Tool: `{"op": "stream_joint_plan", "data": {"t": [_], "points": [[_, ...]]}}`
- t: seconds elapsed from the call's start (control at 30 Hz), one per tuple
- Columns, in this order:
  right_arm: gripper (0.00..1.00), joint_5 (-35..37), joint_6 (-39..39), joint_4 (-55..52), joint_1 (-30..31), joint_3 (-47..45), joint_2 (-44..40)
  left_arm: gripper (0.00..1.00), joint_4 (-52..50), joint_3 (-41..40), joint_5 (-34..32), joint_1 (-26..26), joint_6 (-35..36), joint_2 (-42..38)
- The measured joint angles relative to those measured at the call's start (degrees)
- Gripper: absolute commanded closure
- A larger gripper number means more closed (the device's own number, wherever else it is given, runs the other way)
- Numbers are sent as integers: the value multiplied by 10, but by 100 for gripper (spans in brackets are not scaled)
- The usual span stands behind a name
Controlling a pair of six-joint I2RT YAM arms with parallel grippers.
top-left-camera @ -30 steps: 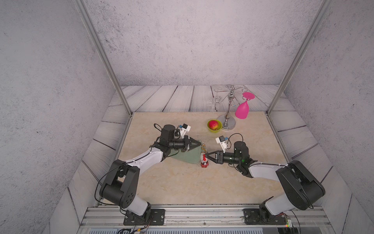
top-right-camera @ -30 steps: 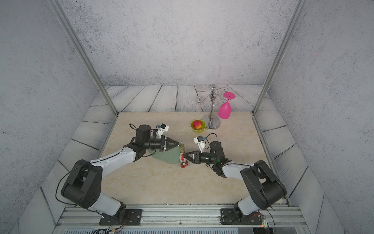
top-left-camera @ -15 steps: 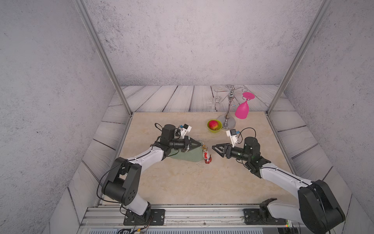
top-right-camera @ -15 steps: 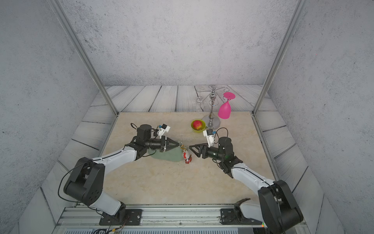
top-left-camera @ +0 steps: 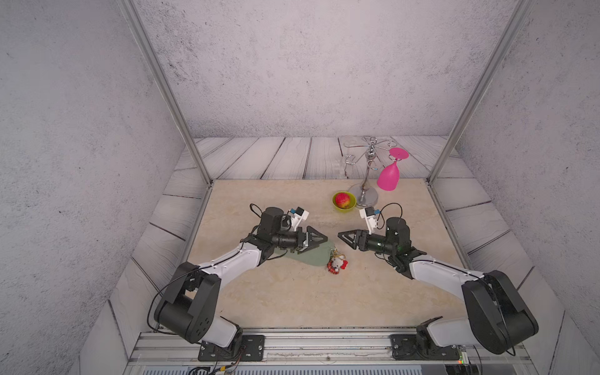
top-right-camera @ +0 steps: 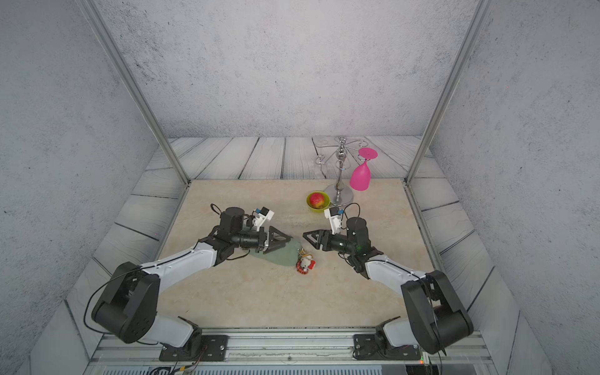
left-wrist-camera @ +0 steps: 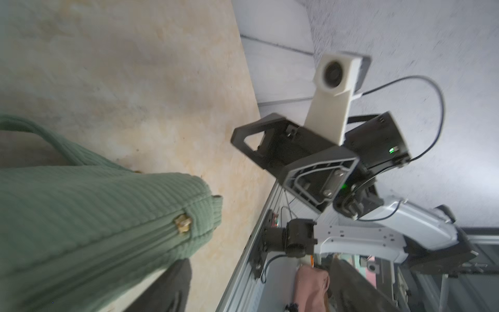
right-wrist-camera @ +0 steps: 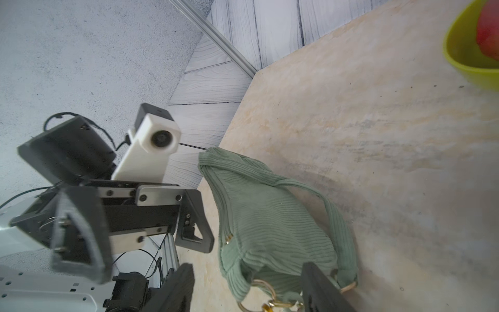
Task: Remove the decoration from the bag
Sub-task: Place the bag at the center of the board, then adjust the bag at the center of the board.
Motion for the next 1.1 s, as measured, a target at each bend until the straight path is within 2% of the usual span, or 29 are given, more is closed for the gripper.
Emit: {"op": "stream_joint_plan", "data": {"t": [0.13,0.23,0.4,0.5,0.63,0.83,1.1], "points": [[33,0,2,10,0,0,24,1,-46,-1,-51,0,5,-68],[33,-1,2,17,0,0,41,1,-88,-10,-113,0,1,-124],[33,-10,6,36,0,0,69,1,-155,-65,-241,2,-37,-217],[33,-22,13,55,0,0,84,1,-185,-101,-296,10,-62,-242],[33,-40,26,81,0,0,99,1,-204,-117,-333,23,-80,-226],[33,-68,61,137,0,8,140,2,-177,-114,-355,40,-81,-161],[36,-97,152,261,4,19,204,2,-134,-61,-363,62,-68,-65]]}}
